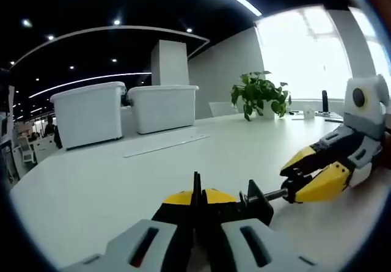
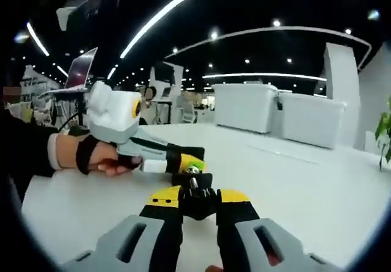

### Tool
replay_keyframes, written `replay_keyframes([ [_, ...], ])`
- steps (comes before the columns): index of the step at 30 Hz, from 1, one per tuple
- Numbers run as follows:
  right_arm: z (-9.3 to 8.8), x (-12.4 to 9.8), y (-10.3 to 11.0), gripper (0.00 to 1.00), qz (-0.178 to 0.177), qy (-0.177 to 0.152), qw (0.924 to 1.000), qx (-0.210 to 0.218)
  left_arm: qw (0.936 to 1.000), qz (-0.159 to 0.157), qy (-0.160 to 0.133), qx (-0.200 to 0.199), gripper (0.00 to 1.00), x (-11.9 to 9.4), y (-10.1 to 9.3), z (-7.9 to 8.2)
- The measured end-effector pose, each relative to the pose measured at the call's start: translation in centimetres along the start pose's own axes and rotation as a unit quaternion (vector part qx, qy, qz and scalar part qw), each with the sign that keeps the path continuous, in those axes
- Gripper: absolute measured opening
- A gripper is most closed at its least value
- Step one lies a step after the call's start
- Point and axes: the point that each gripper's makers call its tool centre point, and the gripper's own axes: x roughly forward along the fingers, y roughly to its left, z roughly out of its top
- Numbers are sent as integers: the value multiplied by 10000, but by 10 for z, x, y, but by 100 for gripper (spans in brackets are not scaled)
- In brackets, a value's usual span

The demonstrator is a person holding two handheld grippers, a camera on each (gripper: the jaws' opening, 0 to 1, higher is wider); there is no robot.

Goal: Clamp the fixed fixture on the desktop, loosen the retaining clip, secure it to the edge of the desk, and tighten the retaining clip.

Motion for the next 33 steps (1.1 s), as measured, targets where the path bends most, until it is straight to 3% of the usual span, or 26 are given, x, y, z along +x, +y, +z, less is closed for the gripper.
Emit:
replay_keyframes([
  [3,1,-1,3,18,-39,-13,9988,-490,10000,1,-2,-3,4,0,0,0],
  [7,3,-2,8,19,-125,-32,9908,-1346,10000,5,2,-9,4,0,0,0],
  [11,3,-4,14,19,-223,-37,9750,-2212,10000,10,2,-12,4,1,1,0],
  [18,1,-6,20,21,-343,42,9526,-3022,10000,15,-1,-28,4,2,1,0],
  [33,3,-3,12,22,-404,36,9548,-2945,10000,35,11,-58,4,3,2,0],
])
